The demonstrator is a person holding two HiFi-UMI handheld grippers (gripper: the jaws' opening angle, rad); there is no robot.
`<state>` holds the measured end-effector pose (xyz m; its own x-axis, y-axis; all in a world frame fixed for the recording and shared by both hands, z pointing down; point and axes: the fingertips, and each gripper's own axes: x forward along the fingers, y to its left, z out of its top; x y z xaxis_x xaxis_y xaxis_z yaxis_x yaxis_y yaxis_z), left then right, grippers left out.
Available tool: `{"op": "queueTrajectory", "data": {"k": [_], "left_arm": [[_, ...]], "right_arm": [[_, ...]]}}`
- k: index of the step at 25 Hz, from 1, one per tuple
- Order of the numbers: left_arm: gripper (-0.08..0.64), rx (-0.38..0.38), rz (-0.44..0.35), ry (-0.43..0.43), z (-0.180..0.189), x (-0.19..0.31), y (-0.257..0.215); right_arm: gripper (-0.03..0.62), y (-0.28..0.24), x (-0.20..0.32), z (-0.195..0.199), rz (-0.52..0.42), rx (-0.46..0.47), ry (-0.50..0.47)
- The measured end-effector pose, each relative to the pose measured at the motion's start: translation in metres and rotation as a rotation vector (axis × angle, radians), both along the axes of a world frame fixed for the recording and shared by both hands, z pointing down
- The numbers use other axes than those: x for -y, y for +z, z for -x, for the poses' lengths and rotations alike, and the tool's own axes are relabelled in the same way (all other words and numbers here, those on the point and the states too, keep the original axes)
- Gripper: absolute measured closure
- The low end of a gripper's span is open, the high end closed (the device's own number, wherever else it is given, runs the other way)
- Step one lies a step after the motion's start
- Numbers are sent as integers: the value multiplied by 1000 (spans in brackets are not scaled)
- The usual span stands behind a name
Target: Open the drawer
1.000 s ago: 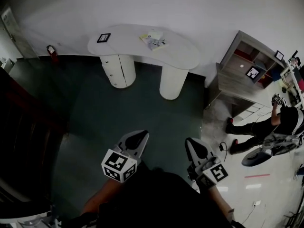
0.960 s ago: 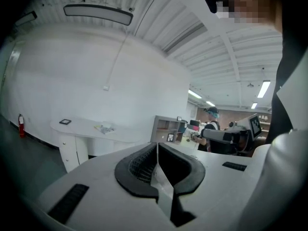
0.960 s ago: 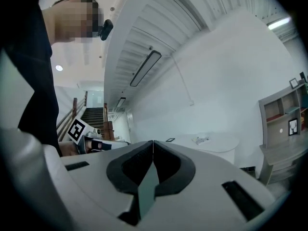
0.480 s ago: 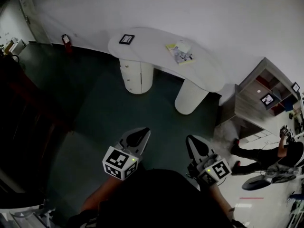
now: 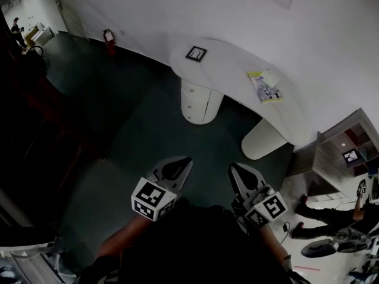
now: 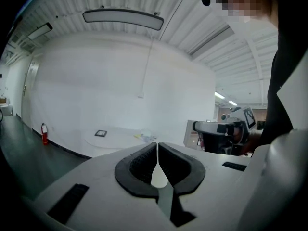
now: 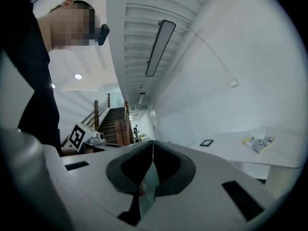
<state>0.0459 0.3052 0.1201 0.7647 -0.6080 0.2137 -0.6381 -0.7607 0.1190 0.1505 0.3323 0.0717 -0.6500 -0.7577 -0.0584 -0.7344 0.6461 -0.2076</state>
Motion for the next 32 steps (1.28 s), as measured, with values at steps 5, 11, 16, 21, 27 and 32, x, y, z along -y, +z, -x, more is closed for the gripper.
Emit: {"op": "queueTrajectory", "data": {"k": [5,11,16,21,27,32], "left_arm": [[538,-14,24,-43,29,35,5],[538,-47,85,-87,51,100,18],[538,-42,86,-97,63,187,23],[538,-27,65,-101,82,286,19],[538,8,20,-17,93,377,34],[538,15,93,88,88,439,66]], "right_arm": [[575,18,44,32,57,22,-51],[575,44,119,56,105,-5,-107],[575,59,211,72,131,26,-140],[575,67,314,93,137,40,-165],[575,89,401,112,152,13,-175],[575,114,451,121,210,19,-123]]}}
